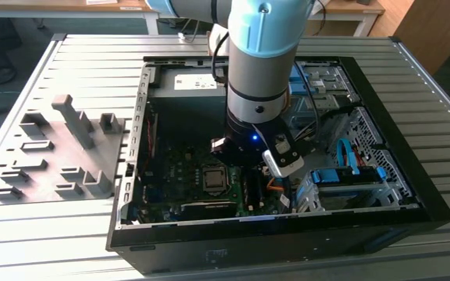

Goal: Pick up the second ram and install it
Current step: 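Insert the second ram into the second slot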

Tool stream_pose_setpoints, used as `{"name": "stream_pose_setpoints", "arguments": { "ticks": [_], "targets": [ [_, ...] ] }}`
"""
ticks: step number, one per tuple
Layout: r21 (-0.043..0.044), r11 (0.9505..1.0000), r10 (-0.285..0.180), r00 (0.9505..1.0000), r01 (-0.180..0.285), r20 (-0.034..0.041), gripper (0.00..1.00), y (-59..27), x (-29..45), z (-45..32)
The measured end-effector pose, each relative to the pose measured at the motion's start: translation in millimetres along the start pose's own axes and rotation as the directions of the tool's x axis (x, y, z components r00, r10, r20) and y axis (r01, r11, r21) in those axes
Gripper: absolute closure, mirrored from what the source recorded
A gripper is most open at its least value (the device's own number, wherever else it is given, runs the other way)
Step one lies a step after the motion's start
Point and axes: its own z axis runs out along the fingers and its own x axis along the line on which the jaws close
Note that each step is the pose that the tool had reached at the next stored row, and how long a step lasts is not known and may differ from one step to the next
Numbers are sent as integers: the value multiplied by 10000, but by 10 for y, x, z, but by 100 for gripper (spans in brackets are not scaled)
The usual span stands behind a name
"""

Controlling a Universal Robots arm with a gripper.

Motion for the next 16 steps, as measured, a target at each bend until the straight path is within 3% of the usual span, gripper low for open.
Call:
{"name": "stream_pose_setpoints", "arguments": {
  "ticks": [16],
  "targets": [
    [-2,10000,-9,10000,9,0,86,27,-13,12]
  ]
}}
